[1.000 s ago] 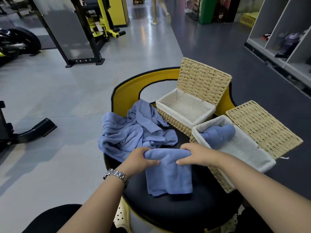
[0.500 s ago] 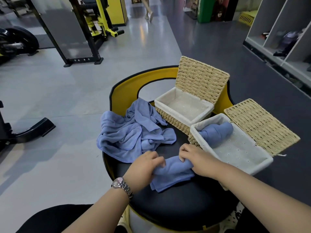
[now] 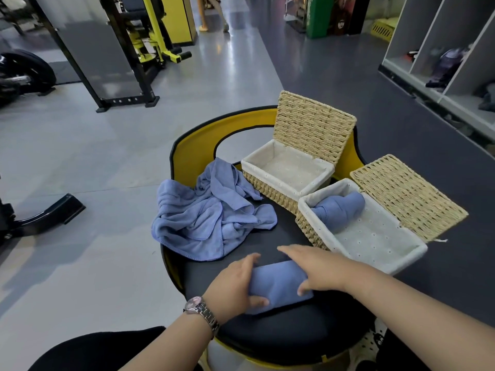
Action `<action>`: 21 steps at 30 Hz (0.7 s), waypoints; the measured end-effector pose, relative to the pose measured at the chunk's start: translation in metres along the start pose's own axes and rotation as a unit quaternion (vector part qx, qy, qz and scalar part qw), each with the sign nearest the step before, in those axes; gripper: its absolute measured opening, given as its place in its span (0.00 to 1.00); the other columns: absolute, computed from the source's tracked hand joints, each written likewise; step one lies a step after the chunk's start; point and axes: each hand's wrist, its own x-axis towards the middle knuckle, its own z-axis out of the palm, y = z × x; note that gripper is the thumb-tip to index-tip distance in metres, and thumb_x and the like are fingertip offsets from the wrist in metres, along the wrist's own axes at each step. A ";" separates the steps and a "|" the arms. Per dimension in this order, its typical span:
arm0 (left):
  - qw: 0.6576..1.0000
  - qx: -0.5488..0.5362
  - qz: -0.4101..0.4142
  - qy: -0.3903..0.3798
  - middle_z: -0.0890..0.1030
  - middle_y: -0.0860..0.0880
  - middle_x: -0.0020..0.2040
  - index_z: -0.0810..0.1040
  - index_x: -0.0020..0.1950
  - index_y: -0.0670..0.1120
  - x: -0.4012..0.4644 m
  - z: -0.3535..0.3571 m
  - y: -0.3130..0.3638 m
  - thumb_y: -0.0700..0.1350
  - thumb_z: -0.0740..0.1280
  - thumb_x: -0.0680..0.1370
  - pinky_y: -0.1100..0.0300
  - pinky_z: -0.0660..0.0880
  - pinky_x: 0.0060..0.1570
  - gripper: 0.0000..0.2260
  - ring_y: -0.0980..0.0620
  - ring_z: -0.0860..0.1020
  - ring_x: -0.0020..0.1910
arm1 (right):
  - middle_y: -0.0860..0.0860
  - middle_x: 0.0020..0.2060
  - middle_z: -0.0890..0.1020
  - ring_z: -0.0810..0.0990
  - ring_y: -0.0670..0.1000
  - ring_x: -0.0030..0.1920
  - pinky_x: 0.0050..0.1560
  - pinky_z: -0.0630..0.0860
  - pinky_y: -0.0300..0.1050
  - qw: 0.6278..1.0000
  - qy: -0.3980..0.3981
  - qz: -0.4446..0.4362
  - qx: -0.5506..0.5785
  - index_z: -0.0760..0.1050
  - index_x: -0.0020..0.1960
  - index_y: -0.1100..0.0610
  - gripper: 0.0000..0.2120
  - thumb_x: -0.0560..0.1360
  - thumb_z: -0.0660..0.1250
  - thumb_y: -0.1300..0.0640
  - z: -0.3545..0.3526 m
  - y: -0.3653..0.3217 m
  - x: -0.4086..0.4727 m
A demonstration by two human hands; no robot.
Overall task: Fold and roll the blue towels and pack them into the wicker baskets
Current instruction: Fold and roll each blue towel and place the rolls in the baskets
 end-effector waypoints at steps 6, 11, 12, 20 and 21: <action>0.997 0.083 -0.006 0.005 0.73 0.52 0.65 0.61 0.72 0.53 -0.002 0.009 0.006 0.56 0.71 0.68 0.56 0.71 0.60 0.35 0.50 0.71 0.63 | 0.51 0.63 0.73 0.71 0.54 0.64 0.62 0.68 0.46 0.996 0.054 -0.023 -0.063 0.67 0.66 0.55 0.25 0.71 0.70 0.56 0.010 0.001 0.003; 0.987 0.158 -0.025 0.016 0.71 0.52 0.65 0.59 0.72 0.51 -0.011 0.016 0.014 0.55 0.68 0.71 0.55 0.72 0.58 0.33 0.49 0.69 0.63 | 0.53 0.69 0.68 0.66 0.55 0.70 0.70 0.60 0.46 0.994 0.071 -0.046 -0.072 0.61 0.73 0.59 0.32 0.71 0.68 0.59 0.023 0.001 0.002; 0.988 0.154 -0.027 0.020 0.72 0.52 0.64 0.60 0.71 0.51 -0.012 0.016 0.015 0.54 0.67 0.72 0.54 0.72 0.56 0.31 0.49 0.70 0.62 | 0.54 0.64 0.72 0.70 0.56 0.66 0.67 0.65 0.48 0.993 0.079 -0.055 -0.068 0.66 0.68 0.58 0.27 0.71 0.68 0.59 0.024 0.000 0.001; 0.991 0.048 0.026 0.120 0.79 0.53 0.55 0.66 0.66 0.55 -0.006 -0.023 0.063 0.53 0.66 0.69 0.57 0.74 0.48 0.25 0.52 0.77 0.53 | 0.54 0.60 0.77 0.75 0.54 0.62 0.61 0.70 0.46 0.981 0.105 0.162 -0.008 0.71 0.63 0.60 0.15 0.77 0.62 0.64 -0.029 0.011 -0.018; 0.991 0.042 0.044 0.120 0.79 0.53 0.56 0.66 0.66 0.54 0.000 -0.031 0.079 0.53 0.67 0.69 0.57 0.74 0.48 0.25 0.52 0.77 0.53 | 0.55 0.60 0.77 0.75 0.54 0.62 0.60 0.71 0.46 0.977 0.108 0.166 0.079 0.70 0.64 0.63 0.17 0.76 0.64 0.63 -0.035 0.027 -0.026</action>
